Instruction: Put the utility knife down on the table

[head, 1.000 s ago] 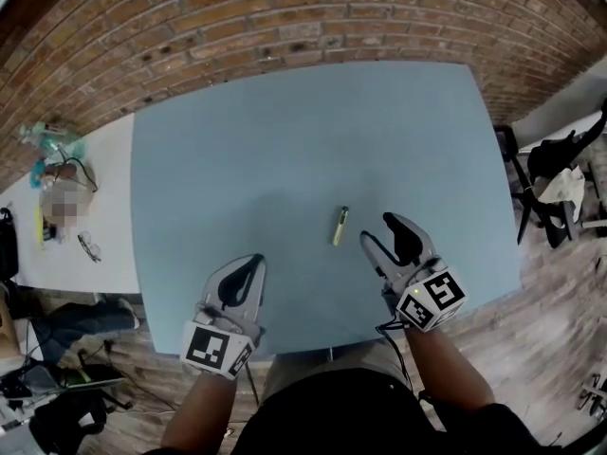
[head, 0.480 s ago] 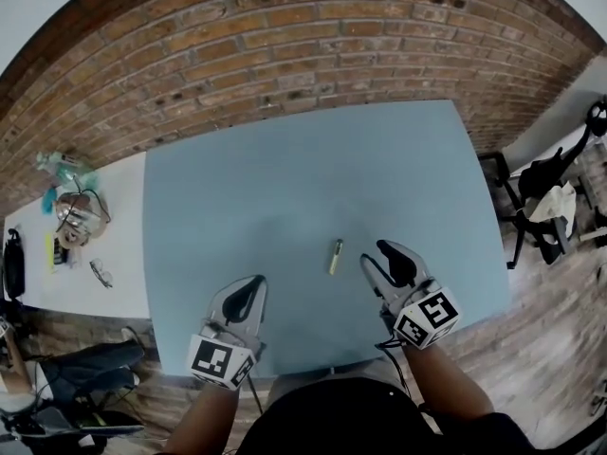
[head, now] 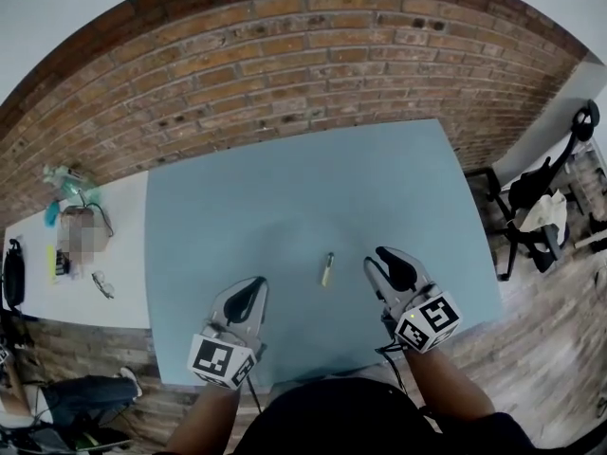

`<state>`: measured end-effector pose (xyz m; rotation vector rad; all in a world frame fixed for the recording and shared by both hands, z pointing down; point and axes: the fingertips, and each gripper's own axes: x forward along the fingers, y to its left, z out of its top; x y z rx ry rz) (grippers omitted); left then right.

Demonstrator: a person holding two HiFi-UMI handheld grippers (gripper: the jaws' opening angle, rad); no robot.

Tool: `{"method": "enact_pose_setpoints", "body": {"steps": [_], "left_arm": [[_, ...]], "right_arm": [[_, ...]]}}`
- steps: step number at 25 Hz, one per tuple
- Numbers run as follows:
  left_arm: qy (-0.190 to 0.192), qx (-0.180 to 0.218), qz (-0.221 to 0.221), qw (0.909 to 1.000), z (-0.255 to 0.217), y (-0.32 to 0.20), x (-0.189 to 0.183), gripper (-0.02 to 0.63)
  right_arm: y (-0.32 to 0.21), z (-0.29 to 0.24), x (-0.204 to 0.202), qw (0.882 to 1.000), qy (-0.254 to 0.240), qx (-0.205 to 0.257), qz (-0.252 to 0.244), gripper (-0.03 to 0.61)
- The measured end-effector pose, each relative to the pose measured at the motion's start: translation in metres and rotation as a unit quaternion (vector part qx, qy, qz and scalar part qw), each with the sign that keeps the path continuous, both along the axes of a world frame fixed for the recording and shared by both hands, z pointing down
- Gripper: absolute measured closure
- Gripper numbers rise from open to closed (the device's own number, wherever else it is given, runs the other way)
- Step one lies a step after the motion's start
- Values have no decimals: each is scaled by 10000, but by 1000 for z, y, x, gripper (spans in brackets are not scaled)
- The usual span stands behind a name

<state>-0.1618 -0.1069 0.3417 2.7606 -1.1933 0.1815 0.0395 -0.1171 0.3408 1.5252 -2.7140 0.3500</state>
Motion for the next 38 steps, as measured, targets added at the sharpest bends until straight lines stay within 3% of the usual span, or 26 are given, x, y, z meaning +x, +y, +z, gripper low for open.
{"method": "enact_pose_setpoints", "body": {"steps": [12, 24, 28, 38], "left_arm": [[-89, 430, -72, 9990, -33, 11, -3, 611], [125, 551, -521, 9970, -61, 8, -40, 611], [122, 547, -573, 9968, -59, 14, -45, 611], [113, 505, -676, 9964, -53, 27, -57, 611]], "right_arm": [[16, -29, 18, 9994, -34, 327, 120, 503], [23, -57, 19, 9964, 28, 798, 276, 545], [30, -58, 25, 9956, 71, 834, 416, 574], [39, -62, 19, 9949, 287, 873, 406, 575]]}}
